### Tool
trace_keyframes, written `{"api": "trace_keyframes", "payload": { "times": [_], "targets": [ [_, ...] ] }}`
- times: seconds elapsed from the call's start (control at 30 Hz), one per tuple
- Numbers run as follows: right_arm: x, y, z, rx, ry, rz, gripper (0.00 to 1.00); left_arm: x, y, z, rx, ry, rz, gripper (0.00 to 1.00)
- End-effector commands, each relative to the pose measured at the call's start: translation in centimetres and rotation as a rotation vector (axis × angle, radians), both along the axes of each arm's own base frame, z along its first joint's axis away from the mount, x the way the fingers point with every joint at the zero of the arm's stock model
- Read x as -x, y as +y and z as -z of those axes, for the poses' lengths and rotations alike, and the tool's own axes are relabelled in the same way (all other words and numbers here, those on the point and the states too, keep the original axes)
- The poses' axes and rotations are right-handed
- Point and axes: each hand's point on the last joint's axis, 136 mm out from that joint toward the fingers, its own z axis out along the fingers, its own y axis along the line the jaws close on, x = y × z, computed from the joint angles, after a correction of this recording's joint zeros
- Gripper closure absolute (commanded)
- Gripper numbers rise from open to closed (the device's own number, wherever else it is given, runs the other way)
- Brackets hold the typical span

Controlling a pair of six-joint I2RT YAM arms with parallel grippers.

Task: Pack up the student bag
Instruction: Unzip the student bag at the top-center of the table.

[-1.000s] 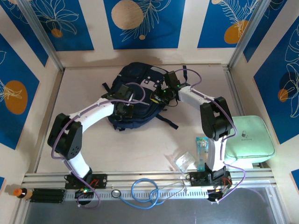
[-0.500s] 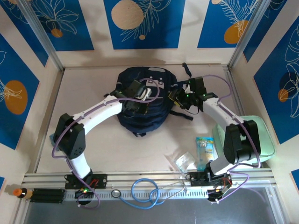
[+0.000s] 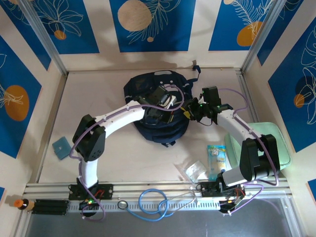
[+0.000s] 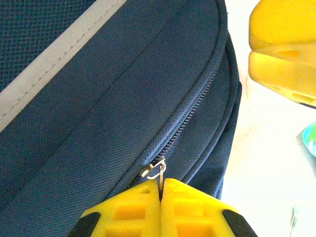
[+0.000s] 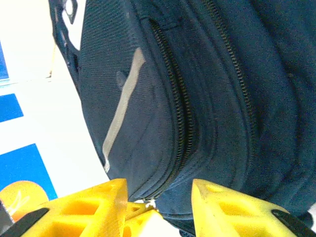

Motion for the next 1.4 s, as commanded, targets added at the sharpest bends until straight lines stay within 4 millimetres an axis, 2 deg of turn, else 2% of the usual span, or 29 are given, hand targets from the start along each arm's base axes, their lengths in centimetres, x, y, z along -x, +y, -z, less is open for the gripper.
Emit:
{"api": "trace_keyframes", "payload": {
  "times": [0.0,0.1,0.37,0.5,0.67,0.83,1.17,1.37],
  "targets": [
    [-0.8,1.3,-0.3,-0.067,-0.003,-0.043,0.63,0.0,-1.8,-1.7,0.081,-0.012,0.019,1.00],
    [-1.3,2.2,-0.2,-0.062,0.012,-0.087,0.67,0.1,-1.6,-1.6,0.078,-0.011,0.018,1.00],
    [-0.8,1.2,2.6,0.025,0.087,-0.019,0.70,0.3,-1.6,-1.7,0.082,-0.009,0.015,1.00],
    [-1.1,1.2,2.9,0.036,0.089,-0.021,0.83,0.4,-1.4,-1.5,0.071,-0.002,0.020,1.00],
    [-1.7,0.4,2.3,0.083,0.059,-0.002,0.92,1.1,-0.3,-1.0,0.012,0.013,0.053,1.00],
    [-2.2,-0.8,1.6,0.135,0.027,0.026,0.95,2.6,2.7,0.1,-0.090,0.049,0.083,1.00],
    [-2.8,-1.7,1.6,0.195,0.017,0.045,0.98,5.8,11.6,3.1,-0.342,0.156,0.027,1.00],
    [-2.8,-2.5,2.1,0.258,0.017,0.051,0.99,4.6,16.4,4.2,-0.483,0.183,-0.098,1.00]
  ]
}}
